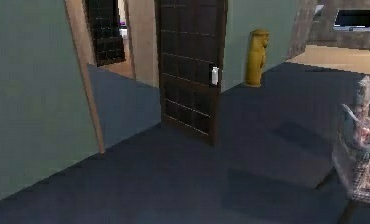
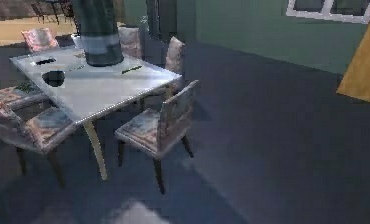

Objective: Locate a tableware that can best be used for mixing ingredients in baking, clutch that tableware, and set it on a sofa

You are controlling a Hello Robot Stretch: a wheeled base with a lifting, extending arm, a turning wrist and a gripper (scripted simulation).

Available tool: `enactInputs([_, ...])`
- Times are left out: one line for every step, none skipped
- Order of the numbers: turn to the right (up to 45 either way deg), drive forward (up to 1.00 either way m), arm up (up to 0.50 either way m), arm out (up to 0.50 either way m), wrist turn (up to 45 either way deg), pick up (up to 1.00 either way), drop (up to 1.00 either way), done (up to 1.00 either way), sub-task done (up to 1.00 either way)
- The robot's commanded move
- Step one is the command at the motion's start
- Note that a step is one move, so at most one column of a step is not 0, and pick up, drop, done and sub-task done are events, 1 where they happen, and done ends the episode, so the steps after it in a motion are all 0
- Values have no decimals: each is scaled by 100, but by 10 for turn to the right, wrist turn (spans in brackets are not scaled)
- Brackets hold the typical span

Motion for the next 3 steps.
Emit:
enactInputs([150, 0, 0, 0, 0, 0, 0, 0, 0])
enactInputs([0, 100, 0, 0, 0, 0, 0, 0, 0])
enactInputs([90, 0, 0, 0, 0, 0, 0, 0, 0])
